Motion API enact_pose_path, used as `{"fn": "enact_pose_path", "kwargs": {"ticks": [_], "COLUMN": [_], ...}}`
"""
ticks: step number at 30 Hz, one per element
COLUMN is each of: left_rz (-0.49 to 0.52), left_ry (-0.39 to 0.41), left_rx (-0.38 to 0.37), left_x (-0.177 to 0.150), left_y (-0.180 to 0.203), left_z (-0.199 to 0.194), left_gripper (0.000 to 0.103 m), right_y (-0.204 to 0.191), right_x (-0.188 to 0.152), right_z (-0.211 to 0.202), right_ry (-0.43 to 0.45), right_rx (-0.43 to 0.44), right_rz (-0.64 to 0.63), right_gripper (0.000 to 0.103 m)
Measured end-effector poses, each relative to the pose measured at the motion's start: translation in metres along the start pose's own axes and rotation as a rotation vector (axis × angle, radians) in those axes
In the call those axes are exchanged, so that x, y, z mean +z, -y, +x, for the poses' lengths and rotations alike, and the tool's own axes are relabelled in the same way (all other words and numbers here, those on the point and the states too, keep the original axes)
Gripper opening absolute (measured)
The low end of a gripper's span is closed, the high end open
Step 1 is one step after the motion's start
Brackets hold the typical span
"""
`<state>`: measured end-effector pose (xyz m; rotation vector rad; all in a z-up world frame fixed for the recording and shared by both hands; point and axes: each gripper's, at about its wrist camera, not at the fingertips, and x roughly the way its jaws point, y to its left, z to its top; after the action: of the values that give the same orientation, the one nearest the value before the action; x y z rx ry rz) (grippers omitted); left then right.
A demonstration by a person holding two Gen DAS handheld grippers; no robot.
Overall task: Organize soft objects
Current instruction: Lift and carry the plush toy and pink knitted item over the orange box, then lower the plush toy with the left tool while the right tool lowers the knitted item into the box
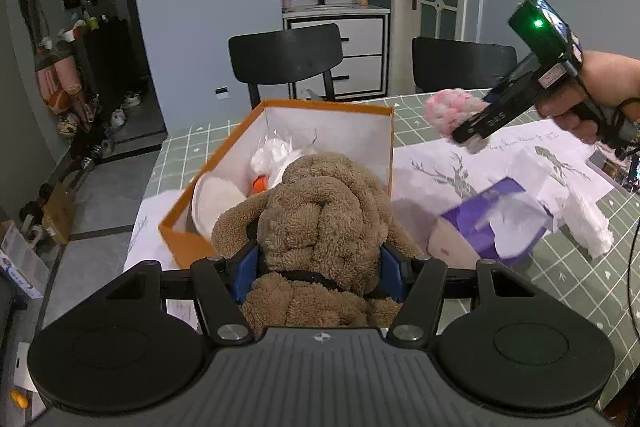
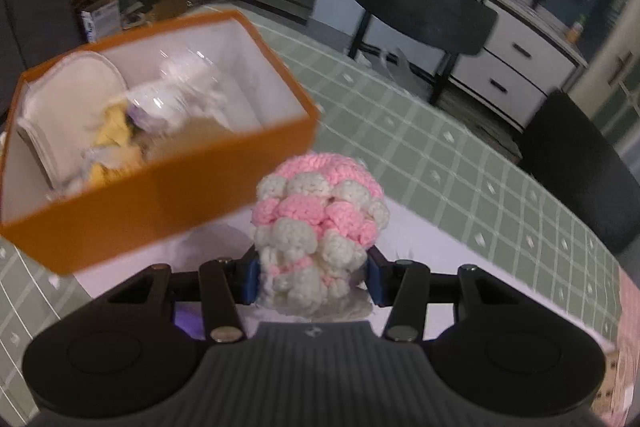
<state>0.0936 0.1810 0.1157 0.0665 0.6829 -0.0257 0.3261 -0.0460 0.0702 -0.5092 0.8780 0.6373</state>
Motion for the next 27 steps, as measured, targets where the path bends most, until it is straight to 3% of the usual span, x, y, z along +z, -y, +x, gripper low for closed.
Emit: {"fn": "enact_pose_path", "kwargs": {"ticks": [6, 11, 19, 27], "left_rz": [0.028, -0.009, -0.046, -0.055], "left_ry": [-0.015, -0.028, -0.112, -0.158], "left_rx": [0.003, -0.007, -0.029, -0.011], "left_x": [0.031, 0.05, 0.059, 0.055], "left_y": [-0.005, -0.013, -0.009, -0.007], "left_z": [0.025, 0.051, 0.107, 0.14], "left_gripper": [0.07, 0.07, 0.07, 0.07], "right_y": [-0.028, -0.048, -0.071, -0.08], "right_x": [0.04, 0.069, 0.098, 0.107], "right_z": [0.007, 0.01, 0.028, 0.064], "right_ry": [0.027, 0.055, 0.077, 0.041], "right_rx": [0.035, 0.055, 0.058, 0.054], "right_rz": [-0.052, -0.092, -0.138, -0.139], "right_gripper": [0.05, 0.05, 0.05, 0.053]}}
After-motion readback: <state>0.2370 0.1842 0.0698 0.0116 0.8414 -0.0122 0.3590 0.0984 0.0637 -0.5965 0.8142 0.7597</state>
